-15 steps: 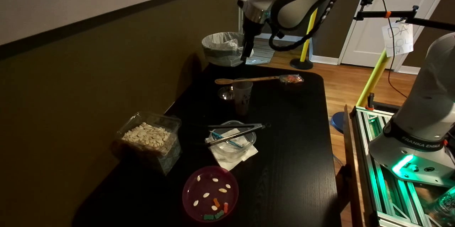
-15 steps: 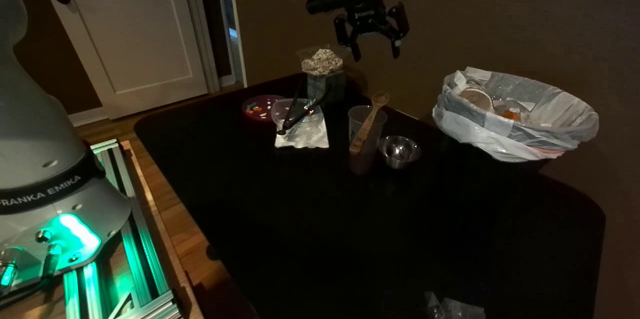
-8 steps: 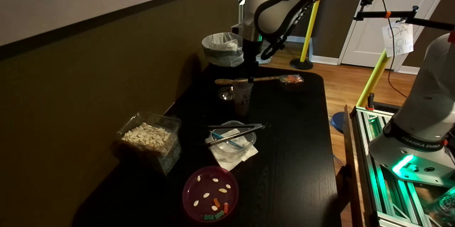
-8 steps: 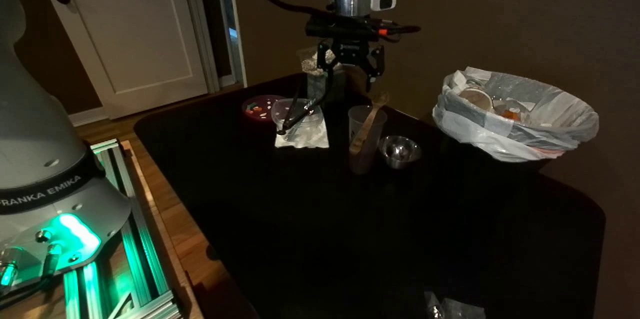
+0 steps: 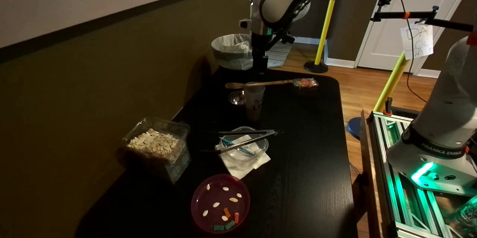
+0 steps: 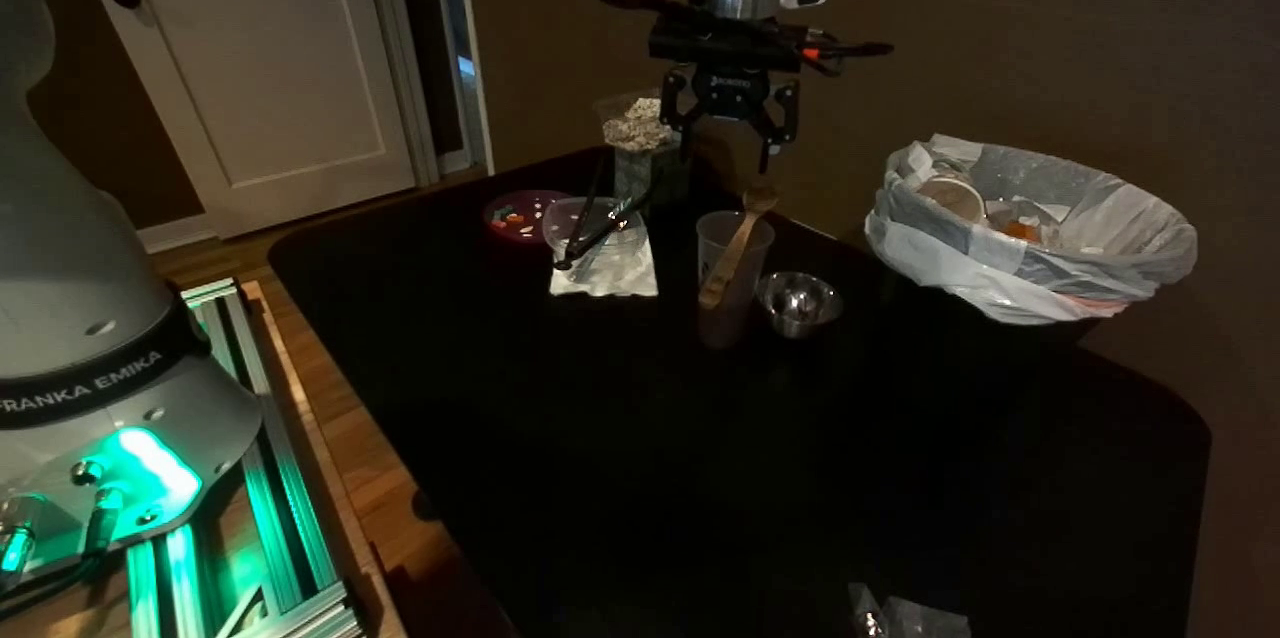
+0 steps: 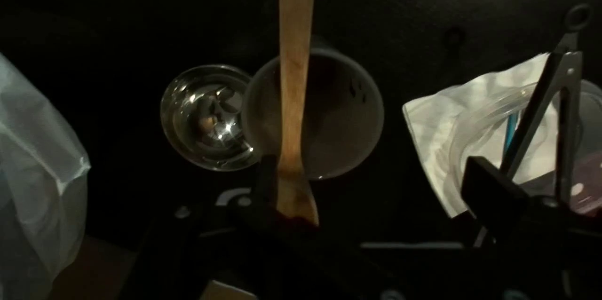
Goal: Move the wooden spoon to the top of the clear container.
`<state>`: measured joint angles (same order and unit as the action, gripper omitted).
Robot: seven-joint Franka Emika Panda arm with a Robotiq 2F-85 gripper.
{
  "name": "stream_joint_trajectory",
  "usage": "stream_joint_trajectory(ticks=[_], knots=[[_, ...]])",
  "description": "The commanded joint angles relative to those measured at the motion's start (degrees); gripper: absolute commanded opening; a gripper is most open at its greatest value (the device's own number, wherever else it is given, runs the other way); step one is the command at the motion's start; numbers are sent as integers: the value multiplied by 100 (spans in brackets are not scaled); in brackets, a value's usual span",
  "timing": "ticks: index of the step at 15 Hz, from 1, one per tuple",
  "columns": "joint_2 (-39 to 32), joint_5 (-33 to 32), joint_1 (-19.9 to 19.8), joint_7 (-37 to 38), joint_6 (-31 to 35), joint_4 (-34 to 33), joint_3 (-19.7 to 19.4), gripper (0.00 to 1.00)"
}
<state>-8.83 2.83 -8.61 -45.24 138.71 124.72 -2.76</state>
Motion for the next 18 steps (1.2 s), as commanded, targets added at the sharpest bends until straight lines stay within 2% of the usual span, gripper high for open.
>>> stream_joint_trajectory(ticks=[1, 4, 8, 16, 18], knots=[[-418, -260, 118, 576, 844, -81, -32, 100], [-662, -616, 160, 1115, 1287, -122, -90, 100], [-791, -1245, 189, 1869, 1057, -180, -176, 100], [-1088, -1333, 127, 2099, 866, -412, -117, 100], [-1141, -1328, 117, 2126, 789, -486, -122, 96]])
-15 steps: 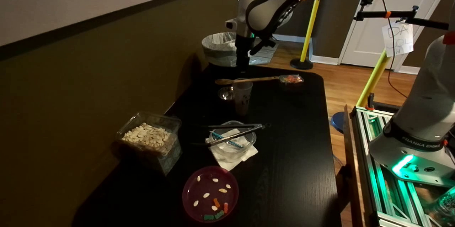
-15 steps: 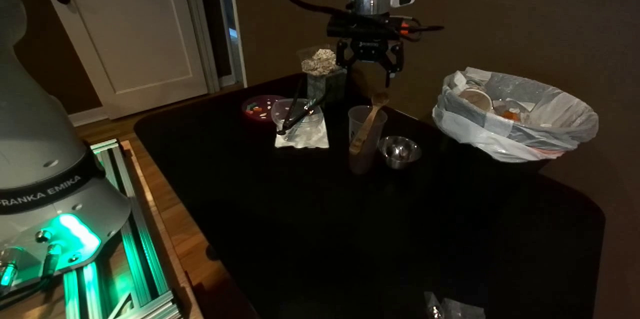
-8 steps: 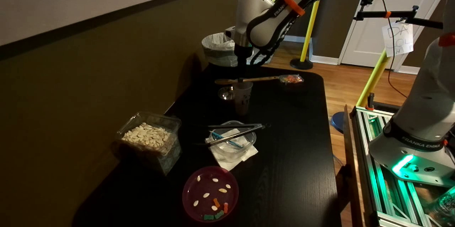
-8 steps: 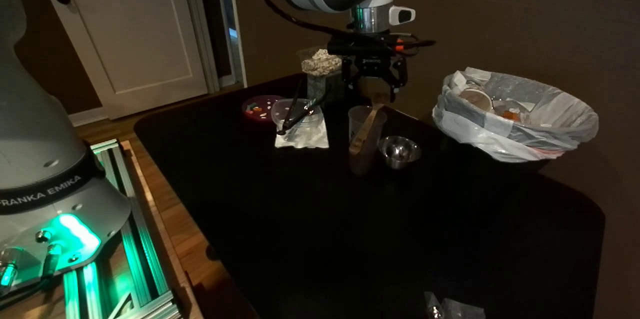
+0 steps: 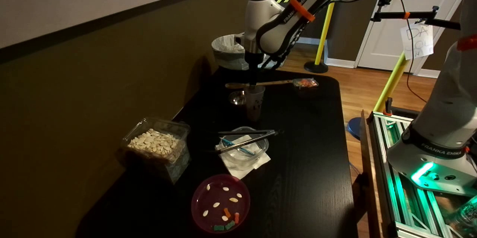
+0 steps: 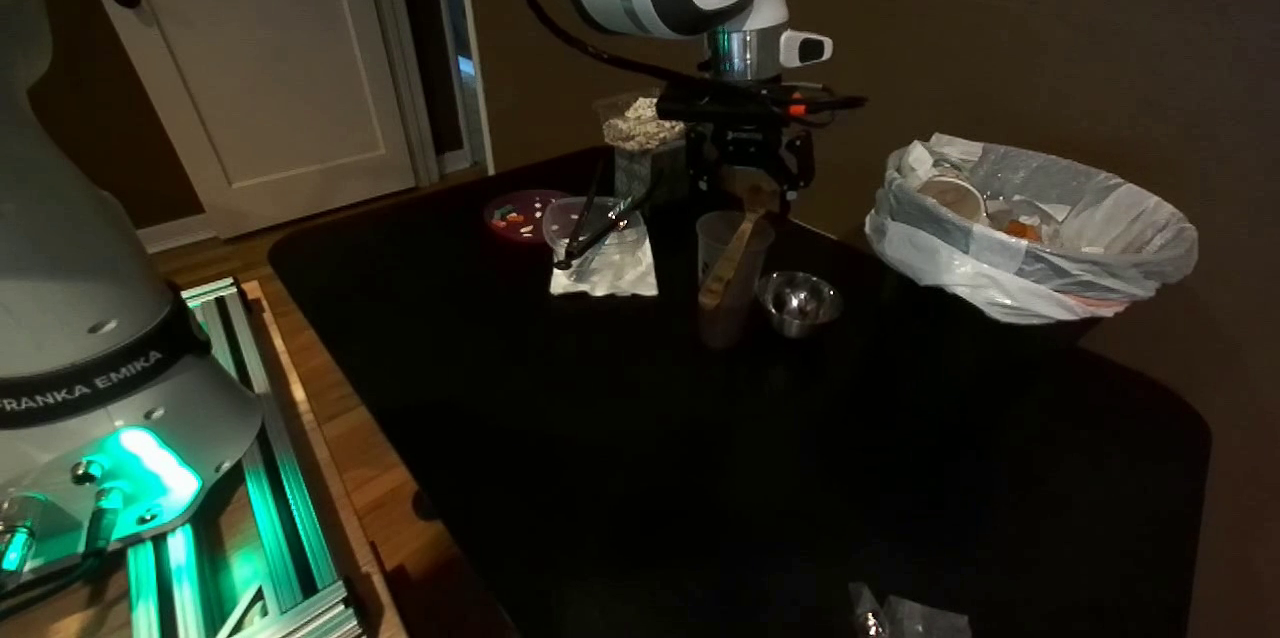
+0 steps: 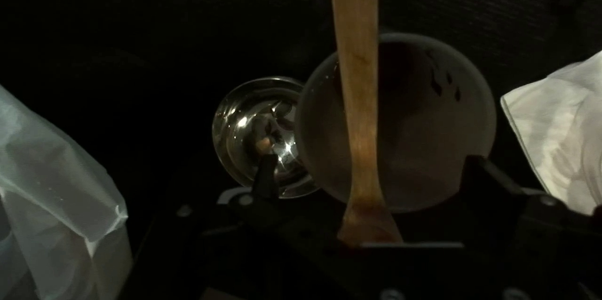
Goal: Move the wooden spoon to the top of the clear container.
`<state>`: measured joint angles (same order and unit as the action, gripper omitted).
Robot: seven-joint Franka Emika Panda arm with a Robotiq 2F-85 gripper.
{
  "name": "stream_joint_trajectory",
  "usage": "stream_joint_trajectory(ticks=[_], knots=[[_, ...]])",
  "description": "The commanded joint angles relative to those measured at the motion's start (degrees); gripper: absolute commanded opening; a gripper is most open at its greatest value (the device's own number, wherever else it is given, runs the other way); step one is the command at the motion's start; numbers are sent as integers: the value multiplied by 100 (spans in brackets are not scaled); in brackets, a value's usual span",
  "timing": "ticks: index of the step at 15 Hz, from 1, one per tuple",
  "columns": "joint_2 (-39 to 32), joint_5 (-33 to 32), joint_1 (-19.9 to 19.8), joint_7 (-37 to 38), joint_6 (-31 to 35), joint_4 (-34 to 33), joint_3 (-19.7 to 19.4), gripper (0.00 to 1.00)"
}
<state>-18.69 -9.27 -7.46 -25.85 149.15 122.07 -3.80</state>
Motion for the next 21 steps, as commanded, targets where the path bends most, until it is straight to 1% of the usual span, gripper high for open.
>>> stream_joint_trajectory(ticks=[1, 2, 3, 4, 5, 7, 8, 11, 12, 13, 14, 17, 18, 20, 21], knots=[[-180, -117, 1, 198, -291, -255, -20, 94], [-201, -125, 3, 215, -333, -282, -26, 82], [-214, -123, 1, 221, -355, -303, -26, 81], [-231, -117, -3, 228, -371, -330, -26, 74], [-248, -119, -3, 246, -398, -358, -30, 71], [-283, -119, -4, 283, -461, -409, -38, 75], [-304, -118, -5, 292, -484, -430, -41, 72], [-378, -101, -20, 310, -542, -516, -49, 76], [-406, -93, -28, 319, -561, -543, -50, 75], [-431, -90, -33, 331, -568, -563, -51, 76], [-457, -81, -43, 335, -569, -579, -48, 73], [-528, -68, -62, 337, -574, -633, -43, 69], [-546, -64, -69, 337, -579, -650, -41, 65], [-569, -66, -74, 343, -591, -675, -41, 38], [-575, -66, -77, 344, -591, -680, -40, 28]])
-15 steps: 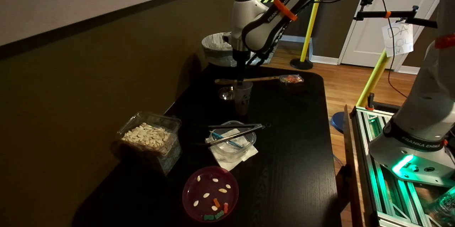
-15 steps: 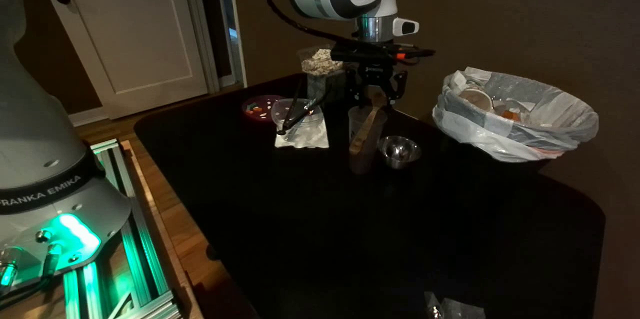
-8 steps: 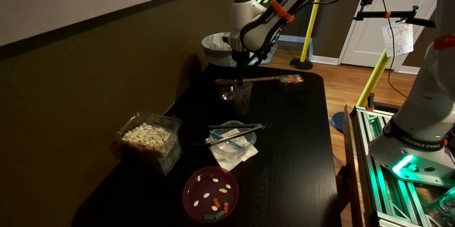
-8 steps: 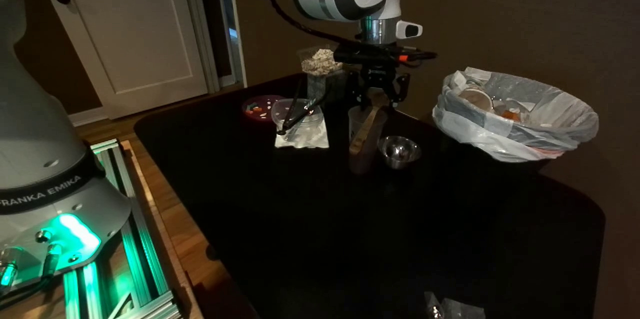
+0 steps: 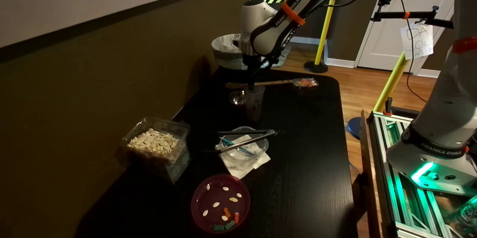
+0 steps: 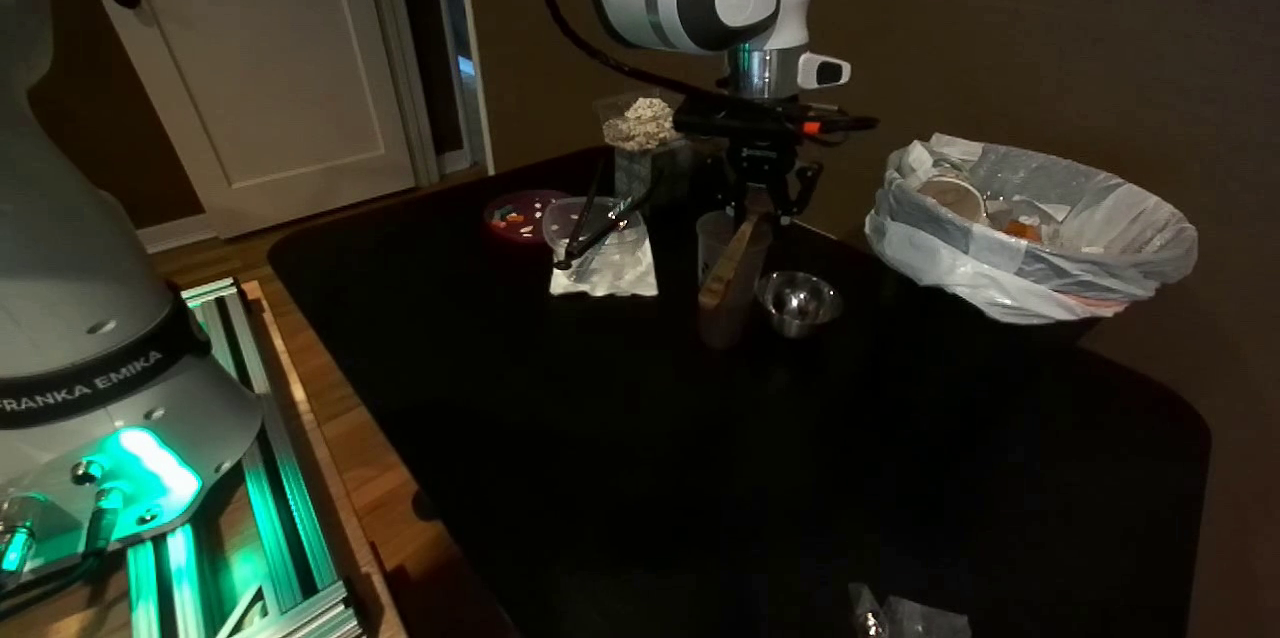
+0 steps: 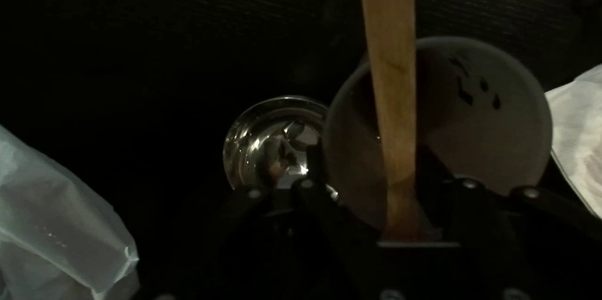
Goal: Move the wooden spoon to the top of the clear container.
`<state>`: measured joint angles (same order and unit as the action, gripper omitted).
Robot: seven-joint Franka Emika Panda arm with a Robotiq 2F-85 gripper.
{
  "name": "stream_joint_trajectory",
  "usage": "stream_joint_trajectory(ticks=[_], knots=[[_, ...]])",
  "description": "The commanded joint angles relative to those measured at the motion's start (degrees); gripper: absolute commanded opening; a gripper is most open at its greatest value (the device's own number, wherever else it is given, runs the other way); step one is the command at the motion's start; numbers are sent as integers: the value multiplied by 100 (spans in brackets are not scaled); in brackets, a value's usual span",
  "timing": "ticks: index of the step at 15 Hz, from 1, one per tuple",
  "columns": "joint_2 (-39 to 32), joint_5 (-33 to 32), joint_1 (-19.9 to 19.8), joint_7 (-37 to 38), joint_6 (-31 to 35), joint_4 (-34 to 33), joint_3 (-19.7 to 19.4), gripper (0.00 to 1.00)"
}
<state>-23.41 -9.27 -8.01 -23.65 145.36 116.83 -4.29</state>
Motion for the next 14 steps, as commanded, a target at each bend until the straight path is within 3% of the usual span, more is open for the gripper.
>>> stream_joint_trajectory(ticks=[1, 4, 14], knots=[[-106, -72, -21, 128, -212, -163, 7, 21], [-114, -76, -29, 131, -214, -192, 7, 1], [-96, -91, -19, 173, -268, -250, -11, 4]])
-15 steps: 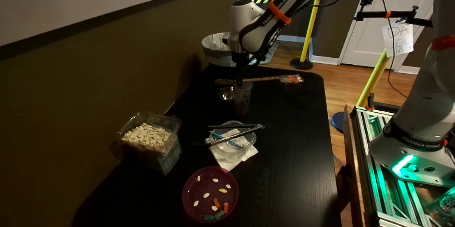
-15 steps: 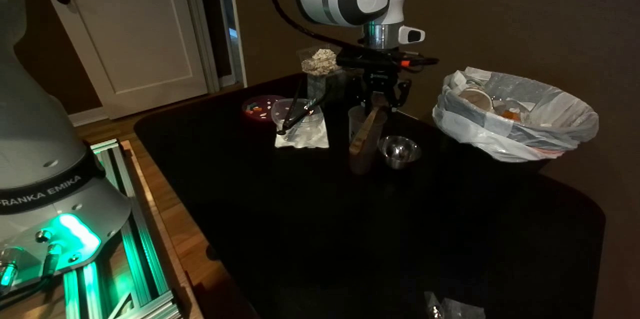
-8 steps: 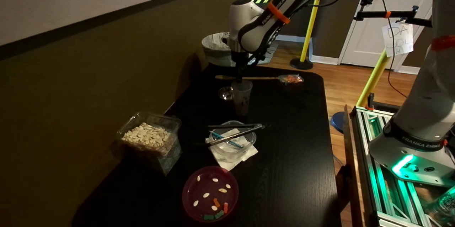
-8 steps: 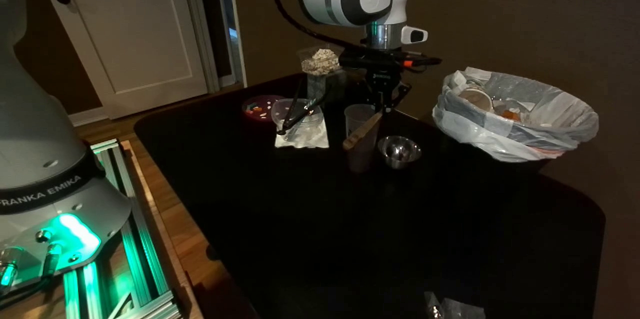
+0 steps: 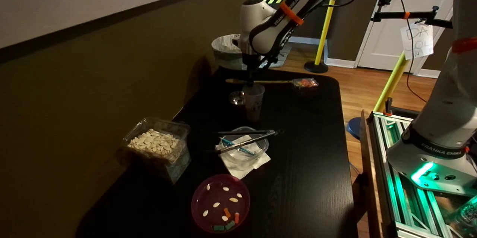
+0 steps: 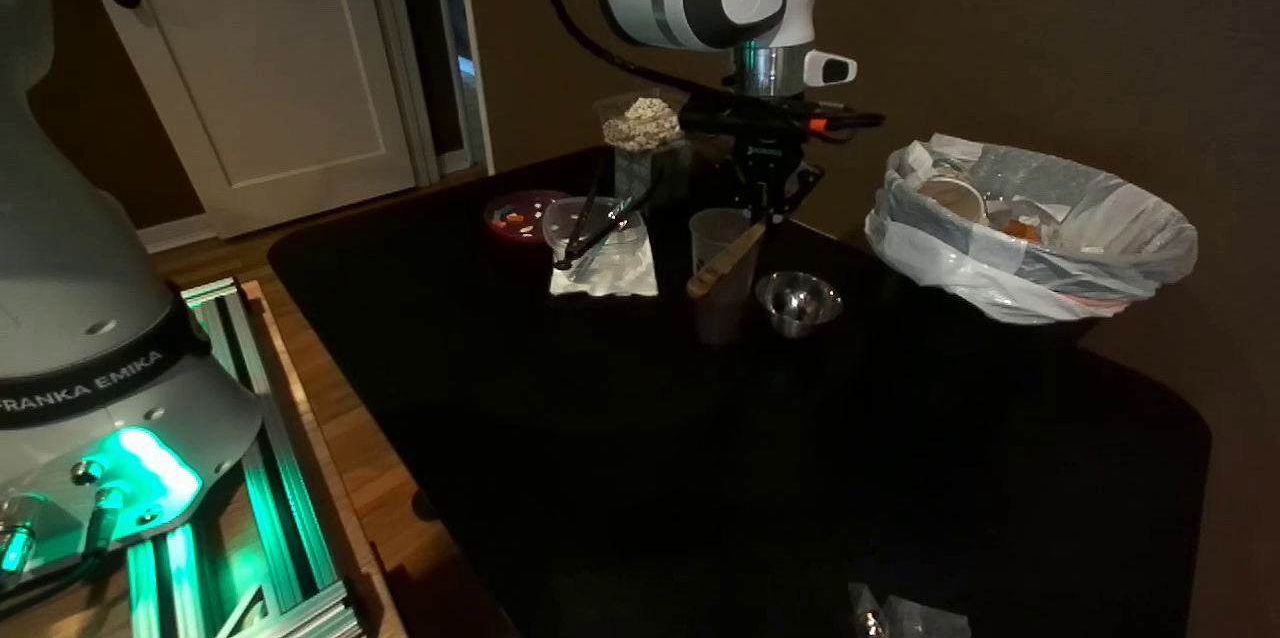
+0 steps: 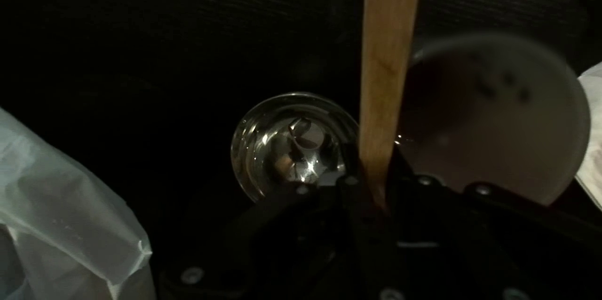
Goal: Move the wooden spoon to the top of the clear container.
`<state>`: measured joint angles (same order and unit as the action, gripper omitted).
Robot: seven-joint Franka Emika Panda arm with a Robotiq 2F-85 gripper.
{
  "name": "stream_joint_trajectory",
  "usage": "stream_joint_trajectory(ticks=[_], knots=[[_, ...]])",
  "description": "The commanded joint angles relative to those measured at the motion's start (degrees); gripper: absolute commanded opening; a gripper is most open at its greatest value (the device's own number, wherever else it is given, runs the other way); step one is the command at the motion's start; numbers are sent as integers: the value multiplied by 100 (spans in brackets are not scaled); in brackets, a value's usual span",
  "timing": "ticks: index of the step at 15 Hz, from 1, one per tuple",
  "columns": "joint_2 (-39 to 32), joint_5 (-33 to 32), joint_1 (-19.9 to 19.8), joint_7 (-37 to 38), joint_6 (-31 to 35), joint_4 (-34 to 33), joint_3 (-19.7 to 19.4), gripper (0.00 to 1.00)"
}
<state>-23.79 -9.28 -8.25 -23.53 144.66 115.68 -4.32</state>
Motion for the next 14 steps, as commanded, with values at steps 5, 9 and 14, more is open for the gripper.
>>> stream_joint_trajectory(ticks=[5, 9, 14], knots=[[-59, -85, -1, 217, -222, -176, -26, 11], [16, -112, 4, 255, -224, -139, -58, 4], [390, -297, 70, 329, -139, 160, -125, 4]])
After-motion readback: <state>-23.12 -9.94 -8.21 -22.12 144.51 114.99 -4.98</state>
